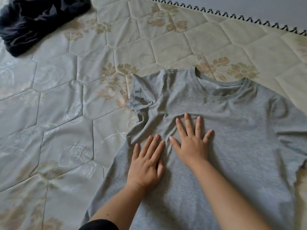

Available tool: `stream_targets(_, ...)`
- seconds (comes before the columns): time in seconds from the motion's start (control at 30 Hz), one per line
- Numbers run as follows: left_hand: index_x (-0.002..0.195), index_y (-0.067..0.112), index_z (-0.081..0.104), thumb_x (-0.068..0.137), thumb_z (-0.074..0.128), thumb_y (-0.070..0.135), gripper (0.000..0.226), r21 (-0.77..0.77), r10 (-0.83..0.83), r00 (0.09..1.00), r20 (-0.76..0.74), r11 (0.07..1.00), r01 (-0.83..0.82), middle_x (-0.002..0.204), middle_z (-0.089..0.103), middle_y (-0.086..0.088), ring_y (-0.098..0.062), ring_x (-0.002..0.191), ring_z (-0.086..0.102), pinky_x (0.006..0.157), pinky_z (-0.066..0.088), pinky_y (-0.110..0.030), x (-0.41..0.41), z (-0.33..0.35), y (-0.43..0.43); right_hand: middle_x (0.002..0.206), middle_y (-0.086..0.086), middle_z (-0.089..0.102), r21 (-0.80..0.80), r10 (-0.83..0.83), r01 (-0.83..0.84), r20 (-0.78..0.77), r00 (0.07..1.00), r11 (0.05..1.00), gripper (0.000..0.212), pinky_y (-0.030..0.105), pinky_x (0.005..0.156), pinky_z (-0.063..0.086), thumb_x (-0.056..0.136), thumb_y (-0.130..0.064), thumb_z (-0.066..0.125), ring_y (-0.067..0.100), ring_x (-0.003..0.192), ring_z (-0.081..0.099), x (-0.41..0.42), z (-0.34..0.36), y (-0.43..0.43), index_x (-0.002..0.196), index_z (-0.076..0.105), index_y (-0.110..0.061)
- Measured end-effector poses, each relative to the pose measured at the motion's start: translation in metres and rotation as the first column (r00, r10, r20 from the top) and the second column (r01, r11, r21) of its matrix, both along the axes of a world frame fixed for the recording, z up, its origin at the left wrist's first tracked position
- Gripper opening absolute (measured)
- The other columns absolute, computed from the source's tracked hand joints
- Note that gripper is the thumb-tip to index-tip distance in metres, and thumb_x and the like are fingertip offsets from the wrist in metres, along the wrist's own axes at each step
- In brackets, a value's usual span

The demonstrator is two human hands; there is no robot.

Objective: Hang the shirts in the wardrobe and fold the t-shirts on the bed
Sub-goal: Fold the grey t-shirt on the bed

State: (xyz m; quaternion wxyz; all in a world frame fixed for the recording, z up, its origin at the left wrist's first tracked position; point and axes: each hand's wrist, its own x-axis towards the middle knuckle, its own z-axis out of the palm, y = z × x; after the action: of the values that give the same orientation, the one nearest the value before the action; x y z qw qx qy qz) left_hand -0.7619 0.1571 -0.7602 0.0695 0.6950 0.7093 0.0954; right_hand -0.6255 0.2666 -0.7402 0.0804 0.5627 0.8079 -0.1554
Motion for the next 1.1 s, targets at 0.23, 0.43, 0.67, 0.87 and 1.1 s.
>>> stream_targets(0.23, 0.145, 0.025, 0.032, 0.081, 0.041, 0.037, 0.065, -0.051, 0.003, 1.000, 0.006, 0.999, -0.002, 0.153, 0.029, 0.003, -0.015, 0.141, 0.022, 0.110, 0.016, -0.047, 0.001, -0.002, 0.000, 0.152, -0.004, -0.029, 0.017, 0.016, -0.017, 0.047, 0.999, 1.000, 0.065, 0.069, 0.104, -0.009, 0.092, -0.062, 0.007, 0.037, 0.139, -0.027, -0.026, 0.001, 0.036, 0.145, -0.018, -0.035)
stream_targets(0.43, 0.145, 0.024, 0.034, 0.081, 0.041, 0.037, 0.065, -0.044, -0.002, 1.000, -0.012, 0.999, 0.002, 0.153, 0.030, 0.002, -0.015, 0.141, 0.021, 0.111, 0.014, -0.046, 0.002, -0.001, 0.000, 0.148, -0.009, -0.029, 0.078, 0.015, -0.014, -0.016, 1.000, 0.997, 0.070, 0.058, 0.104, -0.017, 0.075, -0.060, -0.014, 0.021, 0.135, -0.031, -0.010, -0.006, 0.015, 0.140, -0.018, -0.034)
stream_targets(0.67, 0.145, 0.023, 0.033, 0.083, 0.038, 0.039, 0.064, -0.048, -0.009, 0.999, -0.040, 0.999, 0.007, 0.153, 0.030, 0.002, -0.017, 0.141, 0.020, 0.115, 0.015, -0.049, 0.003, -0.001, -0.001, 0.153, -0.009, -0.010, 0.146, -0.092, 0.096, -0.031, 0.995, 0.985, 0.067, 0.060, 0.108, -0.004, 0.083, -0.056, 0.000, 0.017, 0.141, -0.011, 0.039, -0.011, -0.019, 0.145, -0.001, -0.030)
stream_targets(0.87, 0.147, 0.024, 0.026, 0.086, 0.032, 0.039, 0.064, -0.044, 0.001, 1.000, -0.001, 0.999, -0.001, 0.155, 0.020, 0.004, -0.013, 0.142, 0.009, 0.114, 0.009, -0.048, 0.001, -0.001, -0.001, 0.152, -0.011, -0.005, 0.170, -0.274, 0.276, -0.039, 0.961, 0.946, 0.067, 0.060, 0.111, 0.004, 0.082, -0.057, 0.003, 0.022, 0.146, 0.005, 0.104, -0.013, -0.041, 0.143, 0.003, -0.029)
stream_targets(1.1, 0.149, 0.028, 0.015, 0.085, 0.019, 0.044, 0.066, -0.094, 0.007, 1.000, 0.022, 0.996, -0.005, 0.155, 0.004, 0.010, -0.008, 0.143, -0.003, 0.115, -0.004, -0.042, 0.002, 0.004, 0.000, 0.151, 0.009, 0.032, 0.199, -0.416, 0.417, -0.053, 0.908, 0.887, 0.067, 0.060, 0.107, 0.021, 0.087, -0.046, 0.023, 0.034, 0.139, 0.030, 0.171, -0.009, -0.065, 0.142, 0.041, -0.013)
